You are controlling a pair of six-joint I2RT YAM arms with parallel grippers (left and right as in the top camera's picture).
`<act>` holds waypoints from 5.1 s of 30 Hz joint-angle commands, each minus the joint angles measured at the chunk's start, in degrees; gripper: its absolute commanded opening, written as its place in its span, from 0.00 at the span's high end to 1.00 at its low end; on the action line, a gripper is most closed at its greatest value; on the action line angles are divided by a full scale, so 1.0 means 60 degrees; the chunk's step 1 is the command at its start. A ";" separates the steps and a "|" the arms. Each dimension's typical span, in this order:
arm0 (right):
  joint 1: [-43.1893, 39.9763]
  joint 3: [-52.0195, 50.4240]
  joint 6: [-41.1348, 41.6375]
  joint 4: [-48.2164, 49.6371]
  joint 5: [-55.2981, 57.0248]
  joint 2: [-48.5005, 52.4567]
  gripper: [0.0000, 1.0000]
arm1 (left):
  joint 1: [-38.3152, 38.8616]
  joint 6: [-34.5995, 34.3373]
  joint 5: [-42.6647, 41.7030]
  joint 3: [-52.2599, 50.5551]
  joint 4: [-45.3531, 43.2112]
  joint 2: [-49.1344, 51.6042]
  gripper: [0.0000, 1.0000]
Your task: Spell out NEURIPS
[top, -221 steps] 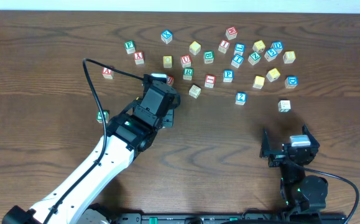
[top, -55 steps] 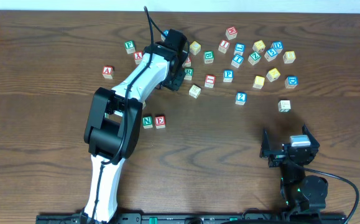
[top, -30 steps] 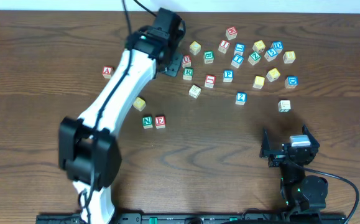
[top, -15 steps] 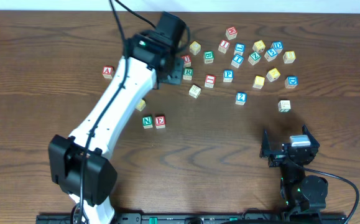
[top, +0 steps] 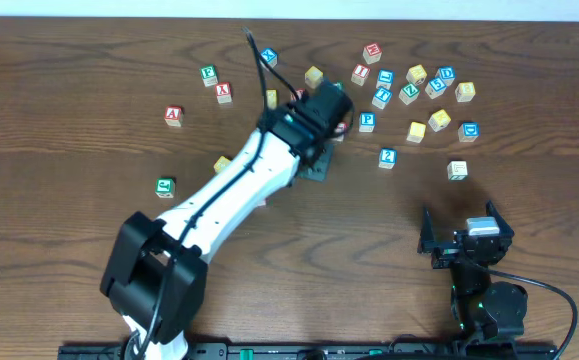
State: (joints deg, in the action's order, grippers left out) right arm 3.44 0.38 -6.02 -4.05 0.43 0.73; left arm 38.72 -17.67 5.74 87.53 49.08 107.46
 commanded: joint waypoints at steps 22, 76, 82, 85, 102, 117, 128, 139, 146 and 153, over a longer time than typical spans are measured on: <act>-0.0084 -0.0011 0.0142 -0.0047 0.0007 -0.0022 0.01 | 0.0419 -0.1319 0.0346 -0.1603 -0.1049 0.0018 0.92; -0.0084 -0.0011 0.0138 -0.0047 0.0007 -0.0022 0.01 | 0.0146 -0.3187 0.1417 -0.4313 -0.3632 -0.1122 0.92; -0.0084 -0.0011 0.0142 -0.0047 0.0007 -0.0022 0.01 | 0.0146 -0.3435 0.1413 -0.4492 -0.3705 -0.1122 0.92; -0.0084 -0.0011 0.0142 -0.0047 0.0007 -0.0022 0.01 | 0.0146 -0.3435 0.1417 -0.4503 -0.3708 -0.1122 0.92; -0.0084 -0.0011 0.0142 -0.0047 0.0007 -0.0022 0.01 | 0.0146 -0.3687 0.1410 -0.4801 -0.3781 -0.1122 0.92; -0.0084 -0.0011 0.0138 -0.0047 0.0007 -0.0022 0.01 | 0.0146 -0.3676 0.1413 -0.5107 -0.4215 -0.1089 0.92; -0.0084 -0.0011 0.0142 -0.0047 0.0007 -0.0022 0.01 | 0.0138 -0.3384 0.1406 -0.5176 -0.4415 -0.1089 0.92; -0.0084 -0.0011 0.0138 -0.0047 0.0007 -0.0022 0.01 | 0.0015 -0.3020 0.1311 -0.5176 -0.4521 -0.1009 0.92; -0.0084 -0.0011 0.0142 -0.0047 0.0007 -0.0022 0.01 | -0.0667 -0.2805 0.0361 -0.5176 -0.4634 -0.0867 0.92; -0.0084 -0.0011 0.0138 -0.0047 0.0007 -0.0022 0.01 | -0.0419 -0.2517 0.0404 -0.5158 -0.4739 -0.0871 0.92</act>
State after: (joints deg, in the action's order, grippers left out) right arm 3.44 0.38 -6.02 -4.05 0.43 0.73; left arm 35.27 -34.33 8.88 57.08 20.58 101.78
